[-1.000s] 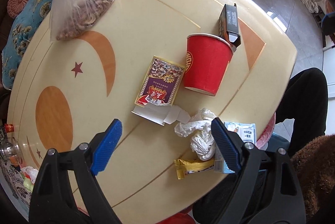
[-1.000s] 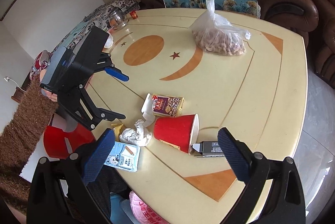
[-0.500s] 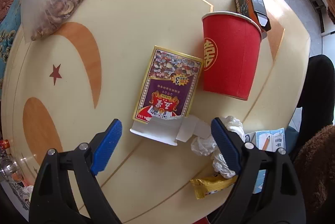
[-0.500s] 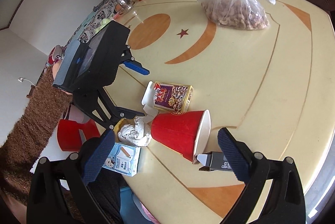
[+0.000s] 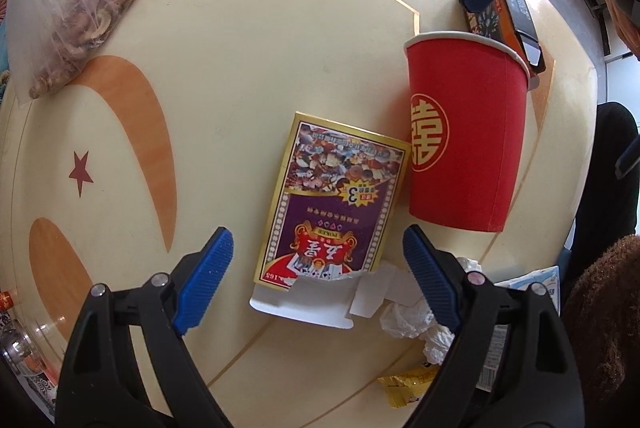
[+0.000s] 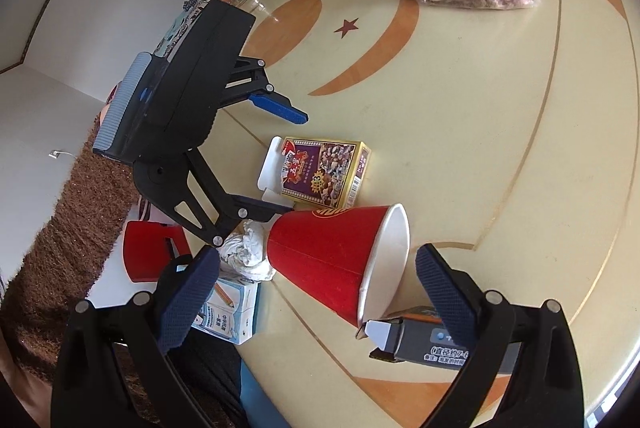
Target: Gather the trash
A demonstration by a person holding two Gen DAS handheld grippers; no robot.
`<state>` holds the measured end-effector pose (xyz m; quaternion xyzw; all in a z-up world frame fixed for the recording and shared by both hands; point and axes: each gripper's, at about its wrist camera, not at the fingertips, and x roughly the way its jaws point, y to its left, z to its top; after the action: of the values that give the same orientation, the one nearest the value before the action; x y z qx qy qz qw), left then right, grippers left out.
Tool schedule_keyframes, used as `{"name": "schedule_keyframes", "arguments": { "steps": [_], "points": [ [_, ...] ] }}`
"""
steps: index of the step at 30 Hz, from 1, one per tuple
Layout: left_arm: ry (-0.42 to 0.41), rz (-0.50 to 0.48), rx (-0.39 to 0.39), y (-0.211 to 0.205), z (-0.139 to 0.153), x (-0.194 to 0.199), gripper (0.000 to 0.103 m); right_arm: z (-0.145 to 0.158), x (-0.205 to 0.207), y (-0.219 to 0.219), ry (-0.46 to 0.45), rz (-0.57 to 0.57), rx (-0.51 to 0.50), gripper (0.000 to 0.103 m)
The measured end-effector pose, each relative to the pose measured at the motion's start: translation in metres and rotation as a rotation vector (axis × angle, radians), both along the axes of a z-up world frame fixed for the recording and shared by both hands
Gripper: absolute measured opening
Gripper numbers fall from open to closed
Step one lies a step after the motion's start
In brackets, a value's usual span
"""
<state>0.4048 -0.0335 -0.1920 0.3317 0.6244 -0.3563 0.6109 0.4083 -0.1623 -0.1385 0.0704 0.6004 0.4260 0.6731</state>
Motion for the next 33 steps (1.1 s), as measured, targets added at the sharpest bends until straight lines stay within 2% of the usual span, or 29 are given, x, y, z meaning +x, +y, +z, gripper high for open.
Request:
{"name": "schedule_keyframes", "arguments": {
  "steps": [7,11,13,15,17,20,23,24,27,33],
  "points": [
    [0.023,-0.02,0.001,-0.004,-0.016,-0.004,0.085,-0.013,-0.001,0.005,0.057,0.02,0.03,0.095],
    [0.016,-0.041,-0.009,-0.004,-0.017,-0.007,0.085,-0.016,-0.007,0.008,0.083,0.033,0.04,0.07],
    [0.012,-0.046,-0.01,-0.006,-0.017,-0.008,0.085,-0.016,-0.009,0.011,0.08,0.039,0.029,0.065],
    [0.005,-0.05,-0.012,-0.007,-0.018,-0.009,0.083,-0.015,-0.01,0.012,0.081,0.031,0.036,0.047],
    [-0.001,-0.053,-0.011,-0.012,-0.017,-0.015,0.081,-0.011,-0.011,0.011,0.09,0.021,0.064,0.034],
    [-0.008,-0.061,-0.012,-0.013,-0.011,-0.023,0.072,-0.004,-0.015,0.013,0.071,0.027,0.053,0.029],
    [-0.017,-0.067,-0.009,-0.019,-0.005,-0.026,0.063,0.001,-0.02,0.014,0.068,0.018,0.043,0.02],
    [-0.012,-0.068,-0.006,-0.022,0.002,-0.023,0.063,0.003,-0.022,0.016,0.068,0.018,0.041,0.015],
    [-0.027,-0.082,0.009,-0.029,0.002,-0.03,0.063,0.007,-0.028,0.018,0.058,0.002,0.024,0.008],
    [-0.054,-0.024,0.028,-0.035,0.005,-0.032,0.063,0.015,-0.037,0.015,0.052,-0.048,-0.015,0.004]
  ]
}}
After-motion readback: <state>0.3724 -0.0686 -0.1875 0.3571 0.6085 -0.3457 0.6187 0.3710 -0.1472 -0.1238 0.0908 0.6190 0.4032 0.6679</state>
